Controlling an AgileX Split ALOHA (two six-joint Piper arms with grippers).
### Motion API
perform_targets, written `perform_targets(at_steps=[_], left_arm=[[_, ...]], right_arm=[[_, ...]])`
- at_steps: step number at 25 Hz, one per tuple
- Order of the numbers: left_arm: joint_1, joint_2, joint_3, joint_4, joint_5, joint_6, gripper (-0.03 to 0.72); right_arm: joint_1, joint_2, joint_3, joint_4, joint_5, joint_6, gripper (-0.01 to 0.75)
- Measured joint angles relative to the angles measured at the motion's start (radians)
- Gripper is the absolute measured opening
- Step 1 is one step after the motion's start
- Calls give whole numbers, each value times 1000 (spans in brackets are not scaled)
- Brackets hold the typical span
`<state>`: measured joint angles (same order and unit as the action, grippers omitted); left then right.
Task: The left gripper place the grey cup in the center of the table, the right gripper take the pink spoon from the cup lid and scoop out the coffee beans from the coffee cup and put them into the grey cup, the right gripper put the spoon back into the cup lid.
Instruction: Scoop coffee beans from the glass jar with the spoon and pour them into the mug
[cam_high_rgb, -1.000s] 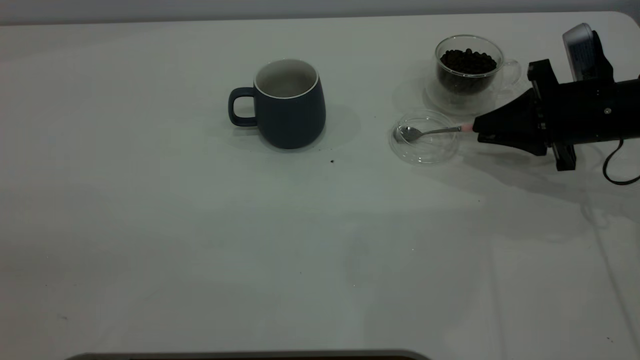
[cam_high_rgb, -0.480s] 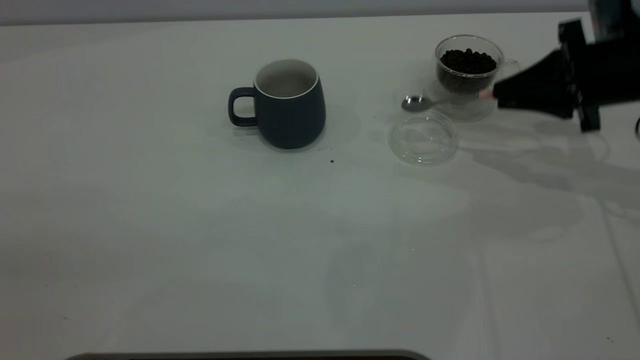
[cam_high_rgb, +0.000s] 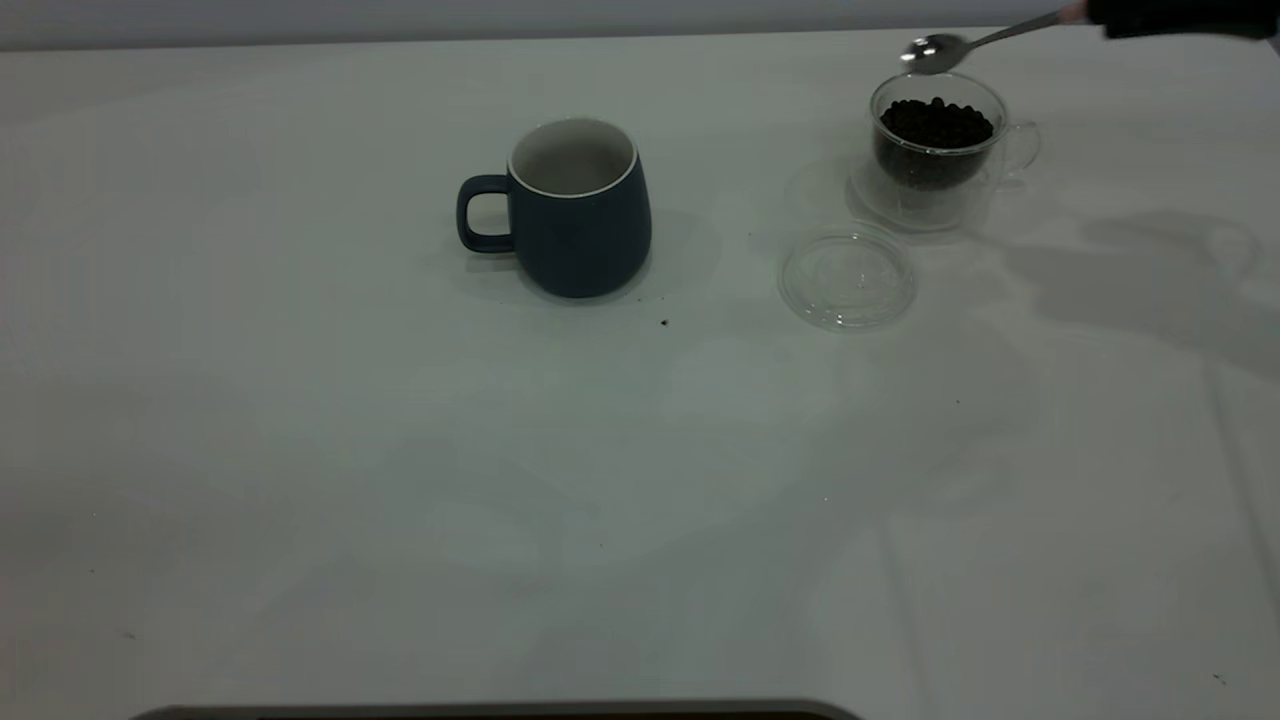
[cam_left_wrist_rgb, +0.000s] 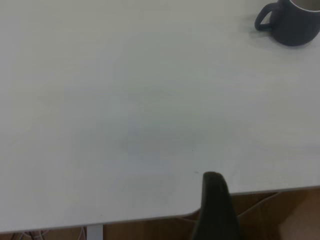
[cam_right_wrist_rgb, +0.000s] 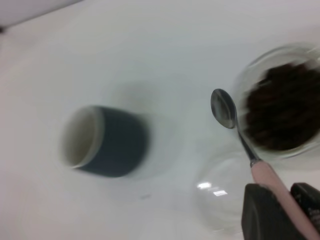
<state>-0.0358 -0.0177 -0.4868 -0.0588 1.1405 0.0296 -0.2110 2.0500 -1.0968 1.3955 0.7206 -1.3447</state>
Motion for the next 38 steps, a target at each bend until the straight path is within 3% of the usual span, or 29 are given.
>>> perform_targets(at_steps=[9,21,38], left_arm=[[0,0,0,0,0,-3,569],[0,0,0,0,0,-3,569],[0,0,0,0,0,0,569]], right_arm=[[2,50,-76,-139,-124,20,105],[112,79,-77,-111,-281,-17,104],[103,154,-82,-19,-163,123,104]])
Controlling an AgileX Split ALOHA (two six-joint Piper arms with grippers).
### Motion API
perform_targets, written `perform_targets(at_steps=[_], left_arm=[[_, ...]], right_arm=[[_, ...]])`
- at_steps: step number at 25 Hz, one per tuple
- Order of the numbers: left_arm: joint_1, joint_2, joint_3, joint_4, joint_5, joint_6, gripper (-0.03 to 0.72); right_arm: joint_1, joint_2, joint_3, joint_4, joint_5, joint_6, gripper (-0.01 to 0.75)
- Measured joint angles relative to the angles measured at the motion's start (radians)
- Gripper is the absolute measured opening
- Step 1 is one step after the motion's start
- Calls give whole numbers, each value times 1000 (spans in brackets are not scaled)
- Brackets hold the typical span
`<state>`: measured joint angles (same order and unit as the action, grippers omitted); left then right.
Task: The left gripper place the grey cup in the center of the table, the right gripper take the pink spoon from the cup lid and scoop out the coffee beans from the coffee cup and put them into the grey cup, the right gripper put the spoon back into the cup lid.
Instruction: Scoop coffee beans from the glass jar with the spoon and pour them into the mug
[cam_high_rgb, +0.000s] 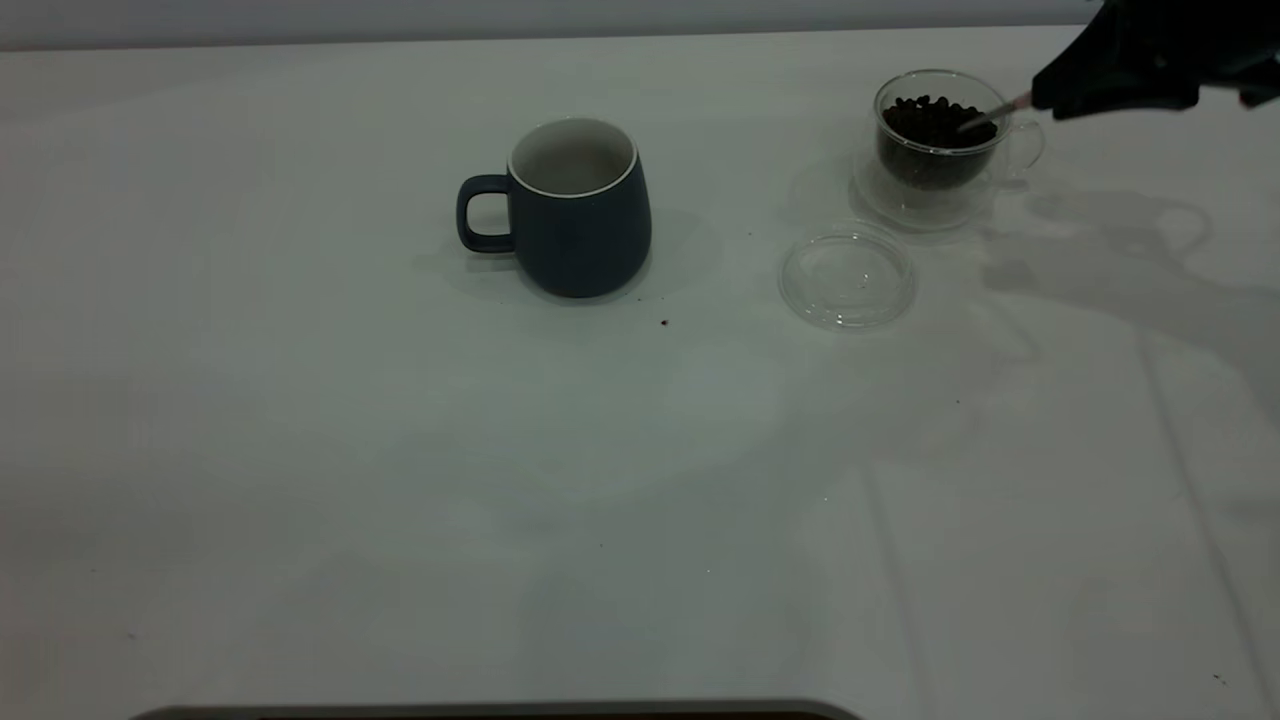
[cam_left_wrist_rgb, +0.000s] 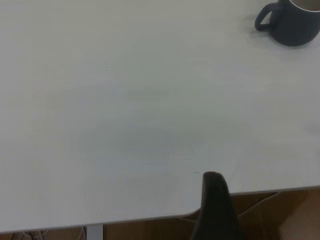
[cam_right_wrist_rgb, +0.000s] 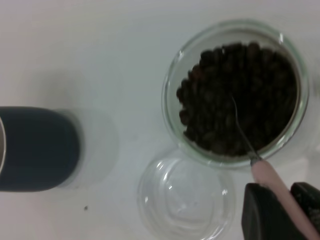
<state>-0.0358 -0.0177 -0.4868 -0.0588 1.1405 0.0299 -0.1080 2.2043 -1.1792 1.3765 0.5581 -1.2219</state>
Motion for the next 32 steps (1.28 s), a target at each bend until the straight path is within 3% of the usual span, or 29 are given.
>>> perform_targets(at_steps=[11,21,32], left_arm=[[0,0,0,0,0,0,569],[0,0,0,0,0,0,569],[0,0,0,0,0,-4,569]], right_arm=[[-119,98,0,140,202,-17,104],[-178,193,-1,289,361,-52,104],[-224,224,-1,325,453,-60,104]])
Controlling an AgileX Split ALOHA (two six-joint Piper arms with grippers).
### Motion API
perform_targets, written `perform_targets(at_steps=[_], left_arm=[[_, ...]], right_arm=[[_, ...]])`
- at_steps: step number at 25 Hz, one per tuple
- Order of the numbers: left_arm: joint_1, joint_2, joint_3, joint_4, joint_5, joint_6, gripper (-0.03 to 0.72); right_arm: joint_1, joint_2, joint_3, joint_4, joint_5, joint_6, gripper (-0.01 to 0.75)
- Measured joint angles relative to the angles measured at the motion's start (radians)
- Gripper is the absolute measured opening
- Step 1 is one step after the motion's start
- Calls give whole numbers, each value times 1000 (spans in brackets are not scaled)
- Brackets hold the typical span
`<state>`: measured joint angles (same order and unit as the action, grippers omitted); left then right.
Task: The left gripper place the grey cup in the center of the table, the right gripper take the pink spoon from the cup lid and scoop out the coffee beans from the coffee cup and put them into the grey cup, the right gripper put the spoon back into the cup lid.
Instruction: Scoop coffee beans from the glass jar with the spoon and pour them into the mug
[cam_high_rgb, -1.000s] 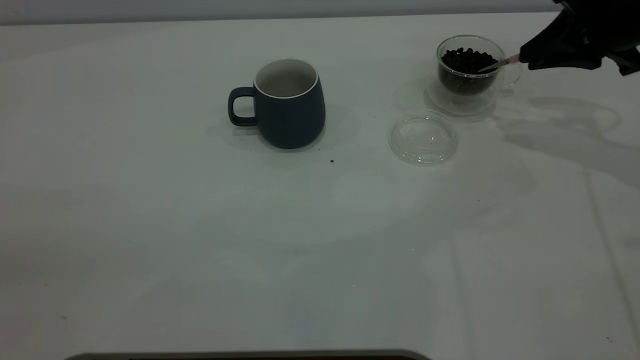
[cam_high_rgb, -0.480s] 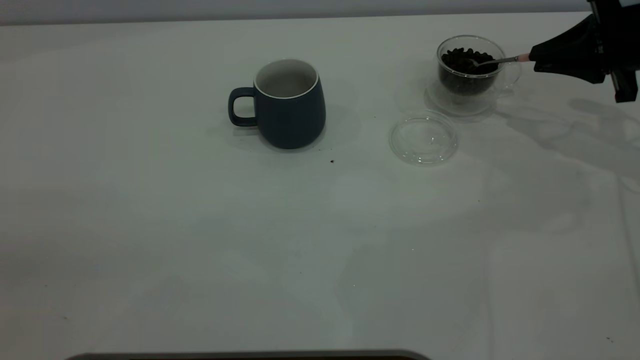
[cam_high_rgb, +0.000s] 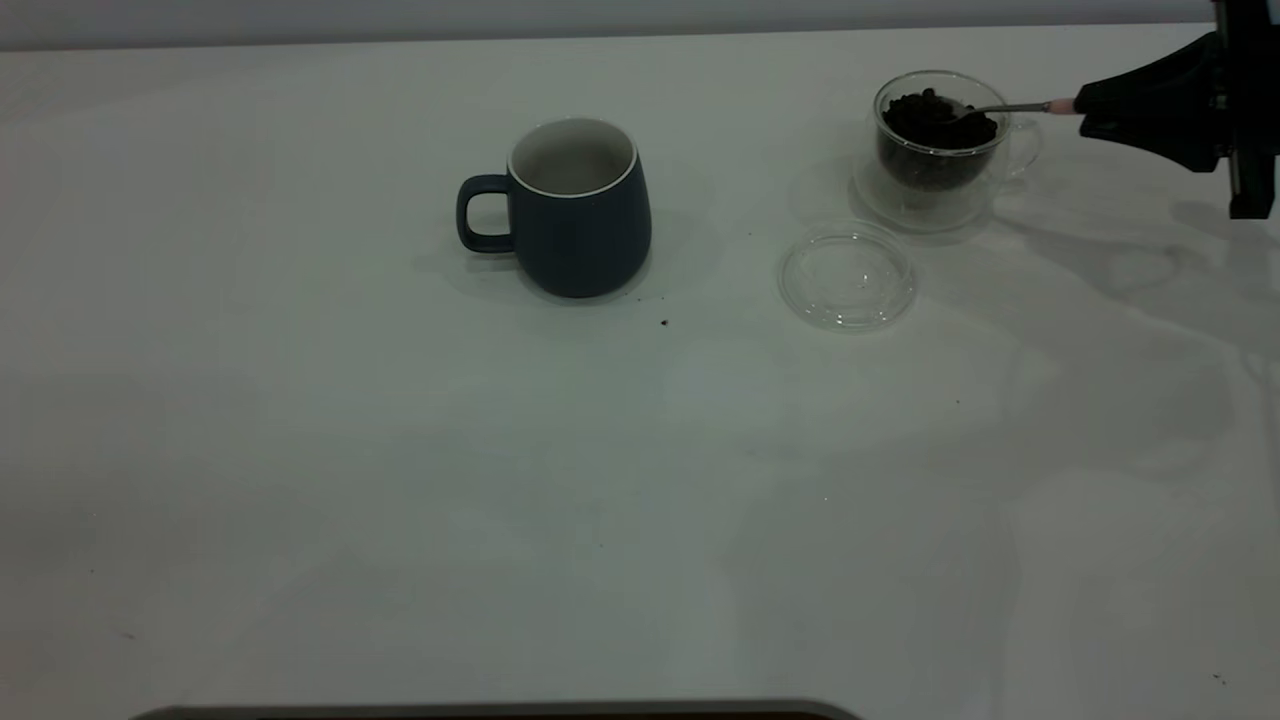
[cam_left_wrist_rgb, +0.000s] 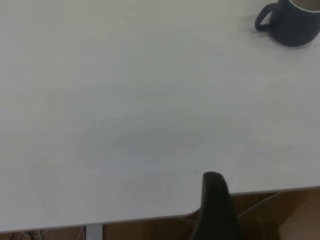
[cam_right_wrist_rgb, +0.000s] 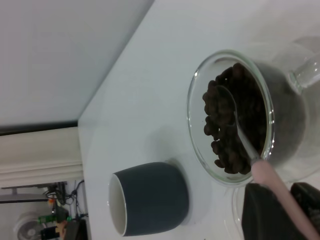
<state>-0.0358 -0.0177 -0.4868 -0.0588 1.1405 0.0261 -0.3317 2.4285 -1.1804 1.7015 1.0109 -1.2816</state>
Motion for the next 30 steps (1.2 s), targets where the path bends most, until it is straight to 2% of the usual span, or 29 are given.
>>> perform_targets(at_steps=[6,18,23,30], left_arm=[[0,0,0,0,0,0,569],[0,0,0,0,0,0,569],[0,0,0,0,0,1,569],[0,0,0,0,0,2,569]], right_arm=[[-26,0,0,-23,31,0,104],[-23,0,0,-36,122,-30,104],[36,0,0,-3,122,-35,104],[181,0,0,69,123,-46,104]])
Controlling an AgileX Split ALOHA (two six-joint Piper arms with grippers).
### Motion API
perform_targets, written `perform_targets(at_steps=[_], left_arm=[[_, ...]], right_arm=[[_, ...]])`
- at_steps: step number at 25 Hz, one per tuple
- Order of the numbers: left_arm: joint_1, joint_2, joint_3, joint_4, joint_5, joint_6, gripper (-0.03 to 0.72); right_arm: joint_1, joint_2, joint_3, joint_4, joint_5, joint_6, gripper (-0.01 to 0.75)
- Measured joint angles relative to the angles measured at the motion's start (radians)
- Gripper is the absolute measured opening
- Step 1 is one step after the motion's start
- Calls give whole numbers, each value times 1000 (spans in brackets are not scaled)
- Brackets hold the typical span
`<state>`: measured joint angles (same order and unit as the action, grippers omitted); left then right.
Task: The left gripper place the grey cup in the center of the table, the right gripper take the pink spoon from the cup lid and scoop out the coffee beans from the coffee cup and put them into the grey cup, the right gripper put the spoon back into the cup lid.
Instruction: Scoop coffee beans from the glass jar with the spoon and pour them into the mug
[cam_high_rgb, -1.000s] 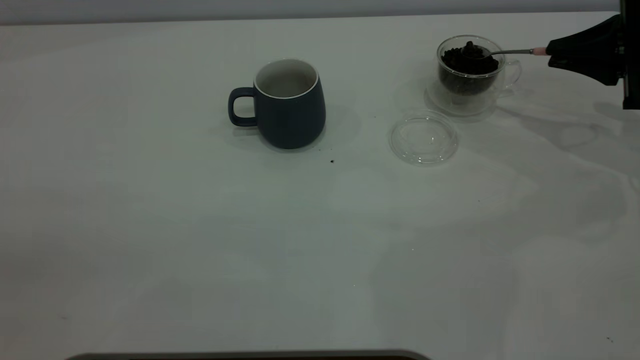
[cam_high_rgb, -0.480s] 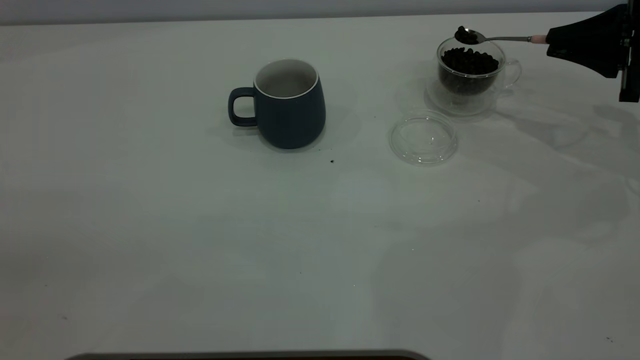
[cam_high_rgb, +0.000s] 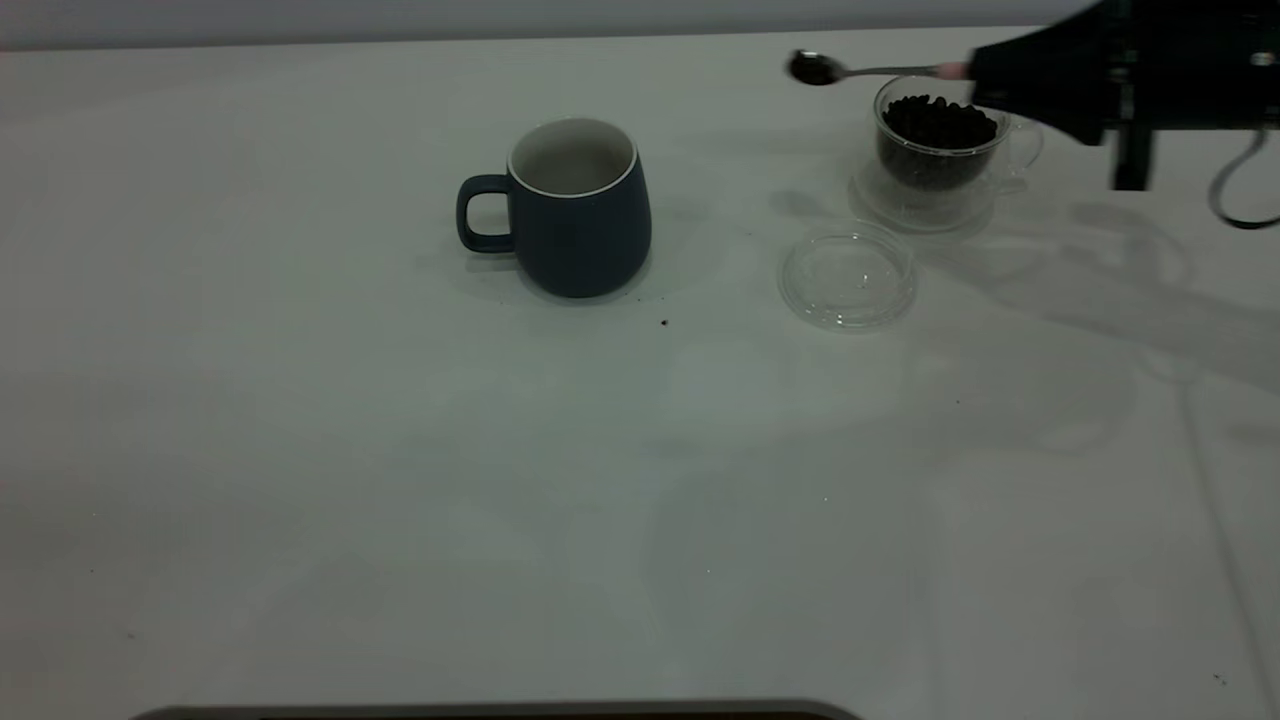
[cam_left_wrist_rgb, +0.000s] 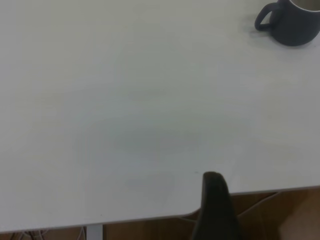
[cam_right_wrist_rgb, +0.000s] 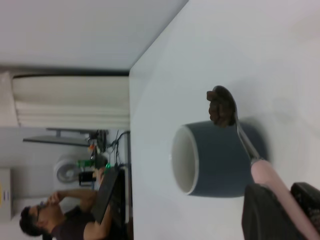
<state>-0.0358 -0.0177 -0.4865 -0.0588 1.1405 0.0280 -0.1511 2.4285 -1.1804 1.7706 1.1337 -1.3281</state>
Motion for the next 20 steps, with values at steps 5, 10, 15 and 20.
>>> perform_targets(at_steps=[5,10,15,20], left_arm=[[0,0,0,0,0,2,569],[0,0,0,0,0,1,569],[0,0,0,0,0,1,569],[0,0,0,0,0,1,569]], right_arm=[[112,0,0,13,0,-1,104],[200,0,-20,13,-3,11,104],[257,0,-54,13,-53,25,104],[301,0,-100,13,-141,27,104]])
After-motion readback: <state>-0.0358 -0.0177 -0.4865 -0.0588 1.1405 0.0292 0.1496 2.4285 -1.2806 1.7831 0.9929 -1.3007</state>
